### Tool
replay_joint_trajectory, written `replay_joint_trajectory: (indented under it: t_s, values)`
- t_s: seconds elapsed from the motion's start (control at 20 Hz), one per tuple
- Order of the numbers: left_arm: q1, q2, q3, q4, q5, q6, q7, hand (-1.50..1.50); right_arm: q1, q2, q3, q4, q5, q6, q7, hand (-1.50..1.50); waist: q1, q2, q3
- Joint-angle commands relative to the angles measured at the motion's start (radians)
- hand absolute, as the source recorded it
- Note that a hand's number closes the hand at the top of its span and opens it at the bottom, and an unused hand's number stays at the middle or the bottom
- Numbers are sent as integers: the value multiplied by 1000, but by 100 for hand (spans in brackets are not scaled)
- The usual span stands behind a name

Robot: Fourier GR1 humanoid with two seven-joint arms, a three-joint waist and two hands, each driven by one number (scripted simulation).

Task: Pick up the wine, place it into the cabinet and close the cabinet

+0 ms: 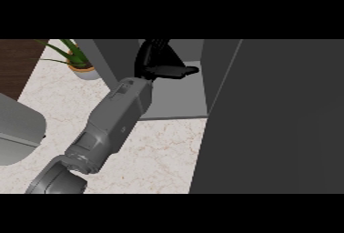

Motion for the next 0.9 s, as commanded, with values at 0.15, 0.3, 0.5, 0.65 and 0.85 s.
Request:
replay_joint_trajectory:
  t_s: [0.15,0.3,0.5,0.65,0.85]
  values:
    - [140,-2,-103,-151,94,-56,10,-150,40,-32,-30,-213,-49,-13,121,-150,-1,-10,0]
    - [196,-2,-134,-235,114,-76,50,-150,30,-22,-22,-197,-37,-18,116,-150,24,-11,0]
    - [288,-2,-171,-367,111,-67,98,-150,86,-49,-27,-229,-35,-23,105,-150,45,-20,0]
    - [396,-2,-236,-491,123,-44,125,-150,83,-59,-63,-216,-59,-19,99,-150,55,-20,1]
    - [513,-2,-279,-611,108,-15,128,-150,55,-53,-70,-224,-77,-21,122,-150,56,-10,0]
